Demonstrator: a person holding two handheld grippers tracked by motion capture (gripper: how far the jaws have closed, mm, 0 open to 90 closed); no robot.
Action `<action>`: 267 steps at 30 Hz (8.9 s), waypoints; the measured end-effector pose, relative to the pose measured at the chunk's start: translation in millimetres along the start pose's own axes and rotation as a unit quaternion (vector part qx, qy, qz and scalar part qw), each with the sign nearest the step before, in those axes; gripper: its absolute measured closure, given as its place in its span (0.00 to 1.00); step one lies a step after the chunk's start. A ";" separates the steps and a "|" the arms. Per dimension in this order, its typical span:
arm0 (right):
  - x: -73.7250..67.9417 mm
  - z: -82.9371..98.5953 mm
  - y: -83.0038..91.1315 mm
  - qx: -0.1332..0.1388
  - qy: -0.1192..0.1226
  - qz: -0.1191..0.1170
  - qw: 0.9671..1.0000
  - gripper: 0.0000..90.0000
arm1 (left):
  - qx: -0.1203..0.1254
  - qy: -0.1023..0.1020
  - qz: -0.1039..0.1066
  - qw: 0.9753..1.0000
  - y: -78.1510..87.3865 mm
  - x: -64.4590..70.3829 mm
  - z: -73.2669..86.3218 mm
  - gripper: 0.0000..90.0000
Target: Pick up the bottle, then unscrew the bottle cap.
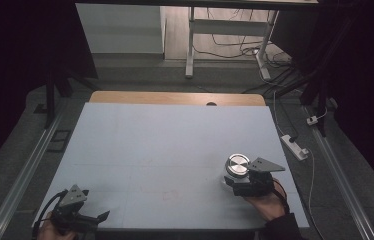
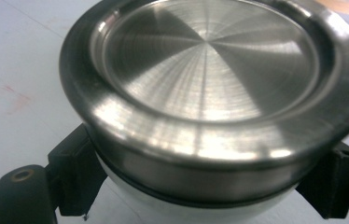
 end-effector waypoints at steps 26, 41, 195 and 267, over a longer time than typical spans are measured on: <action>-58.0 -40.9 -36.4 0.009 0.031 -0.087 0.996 0.16 | 0.004 0.004 0.001 1.000 0.7 -0.7 -0.1 0.00; -89.6 -53.2 -62.2 0.003 0.065 -0.118 0.991 0.16 | 0.004 0.003 0.002 1.000 0.8 -0.7 0.0 0.00; -132.9 -55.7 -71.9 0.006 0.114 -0.218 0.969 0.16 | 0.063 -0.244 0.270 0.929 -77.5 100.1 -187.8 0.03; -149.8 -52.1 -68.1 0.002 0.143 -0.275 0.951 0.16 | 0.080 -0.287 0.338 0.893 -78.0 96.2 -177.3 0.18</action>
Point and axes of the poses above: each handheld gripper's, and its own axes: y roughly backward along the jaws, z roughly out of its underside, x roughly to its right, the point moved 5 cm from there along -y, roughly forward along the jaws, and after that the axes turned 6 degrees about x, right-handed, at the moved point
